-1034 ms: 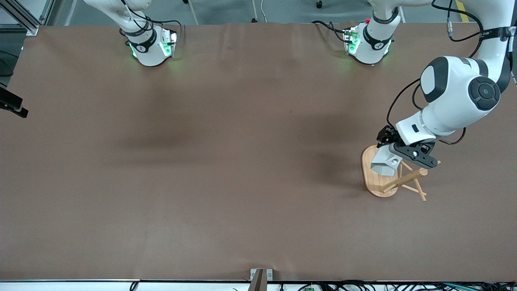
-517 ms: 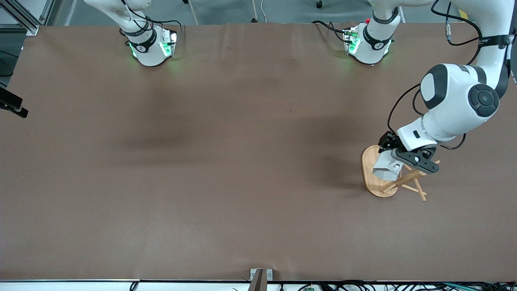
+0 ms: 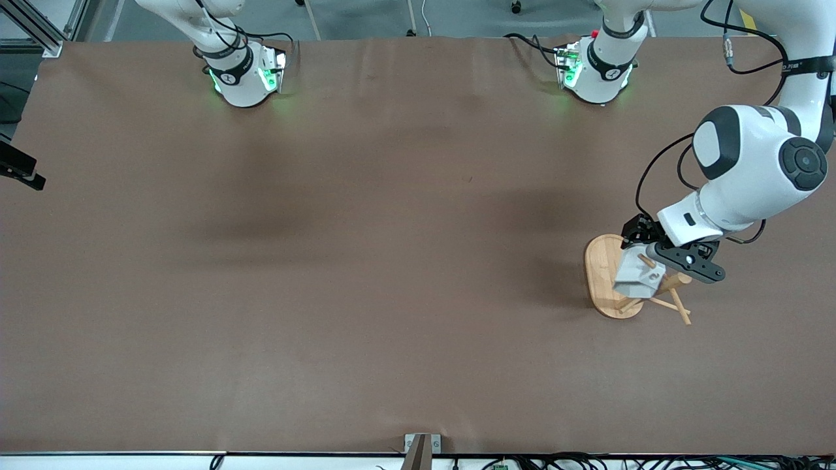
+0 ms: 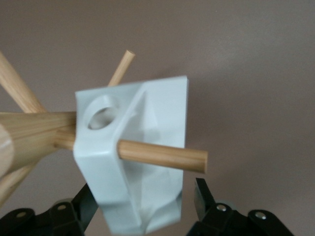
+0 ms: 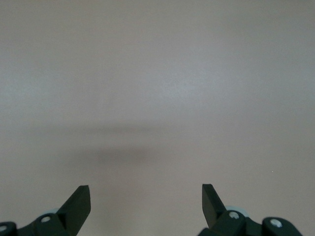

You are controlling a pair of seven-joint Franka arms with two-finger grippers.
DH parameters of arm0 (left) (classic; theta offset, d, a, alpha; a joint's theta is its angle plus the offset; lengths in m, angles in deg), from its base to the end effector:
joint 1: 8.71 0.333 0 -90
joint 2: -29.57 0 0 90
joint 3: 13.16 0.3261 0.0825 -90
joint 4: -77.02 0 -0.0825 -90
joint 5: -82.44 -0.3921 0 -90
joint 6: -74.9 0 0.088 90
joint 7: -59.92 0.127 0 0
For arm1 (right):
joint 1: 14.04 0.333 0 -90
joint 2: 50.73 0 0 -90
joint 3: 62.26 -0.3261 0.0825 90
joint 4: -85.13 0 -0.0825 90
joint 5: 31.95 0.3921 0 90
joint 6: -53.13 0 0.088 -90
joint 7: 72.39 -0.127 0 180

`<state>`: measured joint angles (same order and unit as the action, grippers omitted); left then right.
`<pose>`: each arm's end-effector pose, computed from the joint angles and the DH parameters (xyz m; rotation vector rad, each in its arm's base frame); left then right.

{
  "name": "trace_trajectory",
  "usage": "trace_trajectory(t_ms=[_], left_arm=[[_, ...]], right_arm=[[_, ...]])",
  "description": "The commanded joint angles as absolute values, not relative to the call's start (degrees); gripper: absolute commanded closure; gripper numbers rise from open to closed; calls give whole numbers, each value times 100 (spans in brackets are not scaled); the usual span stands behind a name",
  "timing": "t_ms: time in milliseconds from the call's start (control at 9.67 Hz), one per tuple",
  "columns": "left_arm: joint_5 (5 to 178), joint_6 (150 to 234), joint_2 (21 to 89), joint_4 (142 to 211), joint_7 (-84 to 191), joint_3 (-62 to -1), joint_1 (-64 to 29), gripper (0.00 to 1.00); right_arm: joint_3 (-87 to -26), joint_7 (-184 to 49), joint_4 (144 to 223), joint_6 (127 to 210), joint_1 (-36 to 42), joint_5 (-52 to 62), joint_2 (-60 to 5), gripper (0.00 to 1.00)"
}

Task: Hang cup on rack
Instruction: 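Open the left gripper and raise it off the cup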

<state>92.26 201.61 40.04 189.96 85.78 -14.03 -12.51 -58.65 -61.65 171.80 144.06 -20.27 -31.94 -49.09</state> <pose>0.6060 -0.0577 0.3706 2.9385 -0.6476 0.1246 0.5666 -0.0977 0.6278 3.1309 0.0247 0.0701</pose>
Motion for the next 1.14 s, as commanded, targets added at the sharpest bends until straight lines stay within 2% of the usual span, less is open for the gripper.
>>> trace_trajectory(t_ms=[0, 207, 517, 621, 828, 1034], left_arm=[[9412, 20173, 4100, 18935, 8594, -1360, -1267, 0], [9404, 20076, 3873, 18838, 8185, -1360, -1267, 0], [9282, 19420, 3250, 18777, 7322, -1342, -1275, 0], [9029, 18973, 3091, 18602, 7102, -1342, -1275, 0], [8290, 17762, 2975, 17814, 6216, -1543, -1241, 0], [8288, 17090, 2905, 17302, 6142, -1815, -916, 0]], right_arm=[[-5954, -6246, 17328, 14427, -2107, -3230, -5055, 0], [-5954, -6254, 17319, 14427, -2107, -3230, -5055, 0], [-5954, -6254, 17319, 14436, -2116, -3230, -5046, 0], [-5954, -6254, 17319, 14436, -2116, -3230, -5046, 0], [-5954, -6254, 17319, 14436, -2116, -3230, -5046, 0], [-5954, -6254, 17319, 14436, -2125, -3230, -5046, 0]])
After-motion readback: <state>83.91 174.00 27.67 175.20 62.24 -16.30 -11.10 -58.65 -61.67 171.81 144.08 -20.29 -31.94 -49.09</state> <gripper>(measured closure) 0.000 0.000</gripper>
